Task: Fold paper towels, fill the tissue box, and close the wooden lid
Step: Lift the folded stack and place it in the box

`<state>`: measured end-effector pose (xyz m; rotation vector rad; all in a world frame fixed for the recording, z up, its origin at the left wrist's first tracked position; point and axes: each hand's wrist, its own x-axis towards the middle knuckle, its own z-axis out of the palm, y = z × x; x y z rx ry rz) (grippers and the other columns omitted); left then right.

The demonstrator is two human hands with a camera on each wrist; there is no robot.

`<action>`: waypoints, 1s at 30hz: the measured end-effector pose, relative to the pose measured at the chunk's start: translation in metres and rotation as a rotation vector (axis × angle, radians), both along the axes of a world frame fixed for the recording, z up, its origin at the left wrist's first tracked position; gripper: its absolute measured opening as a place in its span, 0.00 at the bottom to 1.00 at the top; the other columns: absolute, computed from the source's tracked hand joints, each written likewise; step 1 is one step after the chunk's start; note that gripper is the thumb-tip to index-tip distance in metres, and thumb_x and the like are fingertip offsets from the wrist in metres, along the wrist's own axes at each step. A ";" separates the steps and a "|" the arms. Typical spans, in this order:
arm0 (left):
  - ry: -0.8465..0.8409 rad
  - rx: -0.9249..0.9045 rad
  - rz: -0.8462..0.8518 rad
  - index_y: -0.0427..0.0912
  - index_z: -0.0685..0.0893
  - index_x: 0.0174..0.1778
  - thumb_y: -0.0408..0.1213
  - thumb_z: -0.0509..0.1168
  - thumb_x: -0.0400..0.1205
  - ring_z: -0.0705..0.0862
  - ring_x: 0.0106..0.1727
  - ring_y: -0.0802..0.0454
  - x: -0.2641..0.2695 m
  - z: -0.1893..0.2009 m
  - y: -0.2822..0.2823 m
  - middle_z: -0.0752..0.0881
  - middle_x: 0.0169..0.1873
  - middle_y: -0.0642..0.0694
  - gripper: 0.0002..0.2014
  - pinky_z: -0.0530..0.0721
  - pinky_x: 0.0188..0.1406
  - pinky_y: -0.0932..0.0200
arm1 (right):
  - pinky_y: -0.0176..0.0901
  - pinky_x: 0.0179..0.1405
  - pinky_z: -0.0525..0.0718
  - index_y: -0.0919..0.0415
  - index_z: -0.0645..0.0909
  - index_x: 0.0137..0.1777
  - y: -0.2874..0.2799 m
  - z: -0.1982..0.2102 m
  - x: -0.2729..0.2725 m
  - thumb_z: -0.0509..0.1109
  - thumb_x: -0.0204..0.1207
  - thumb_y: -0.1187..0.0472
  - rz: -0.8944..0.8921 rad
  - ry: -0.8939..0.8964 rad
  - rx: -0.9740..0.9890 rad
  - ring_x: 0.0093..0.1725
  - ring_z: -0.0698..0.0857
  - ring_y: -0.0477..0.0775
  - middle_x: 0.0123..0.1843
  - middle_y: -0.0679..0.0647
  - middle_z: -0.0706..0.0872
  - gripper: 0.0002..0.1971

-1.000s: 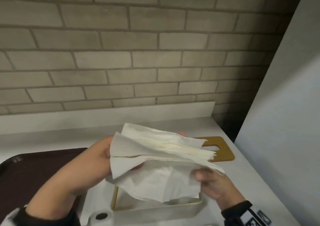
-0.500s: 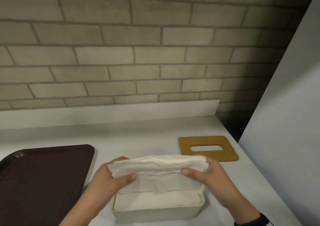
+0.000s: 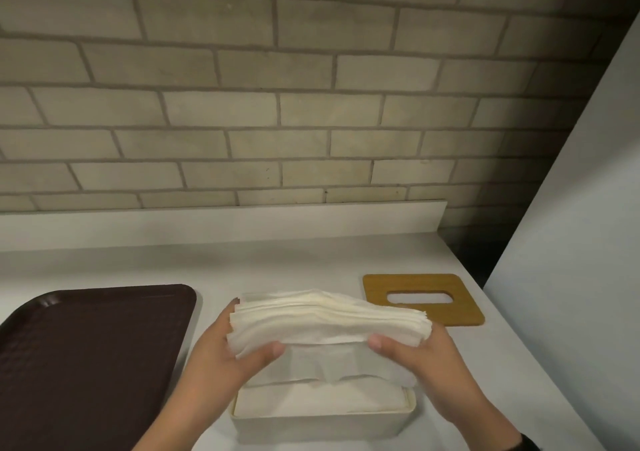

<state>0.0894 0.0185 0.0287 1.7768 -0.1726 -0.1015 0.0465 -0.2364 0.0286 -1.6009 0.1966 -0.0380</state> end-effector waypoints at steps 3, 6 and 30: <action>0.050 -0.064 -0.072 0.61 0.83 0.52 0.46 0.81 0.51 0.89 0.48 0.54 0.001 -0.007 0.001 0.89 0.48 0.52 0.31 0.87 0.50 0.59 | 0.44 0.50 0.88 0.52 0.87 0.48 -0.003 -0.001 -0.001 0.87 0.52 0.60 0.066 -0.022 0.003 0.48 0.89 0.50 0.48 0.50 0.91 0.22; 0.049 -0.031 -0.086 0.57 0.85 0.42 0.47 0.81 0.53 0.88 0.45 0.48 0.003 -0.017 -0.001 0.89 0.44 0.48 0.22 0.85 0.46 0.58 | 0.41 0.45 0.86 0.54 0.88 0.42 -0.002 -0.007 -0.001 0.84 0.51 0.56 0.078 -0.020 -0.012 0.45 0.88 0.52 0.46 0.52 0.90 0.17; 0.010 0.488 0.016 0.57 0.73 0.64 0.39 0.68 0.80 0.80 0.48 0.55 0.014 -0.004 -0.009 0.84 0.49 0.54 0.19 0.78 0.44 0.60 | 0.54 0.58 0.85 0.56 0.79 0.62 0.007 -0.002 0.017 0.76 0.71 0.59 -0.018 0.241 -0.349 0.54 0.87 0.54 0.57 0.53 0.87 0.20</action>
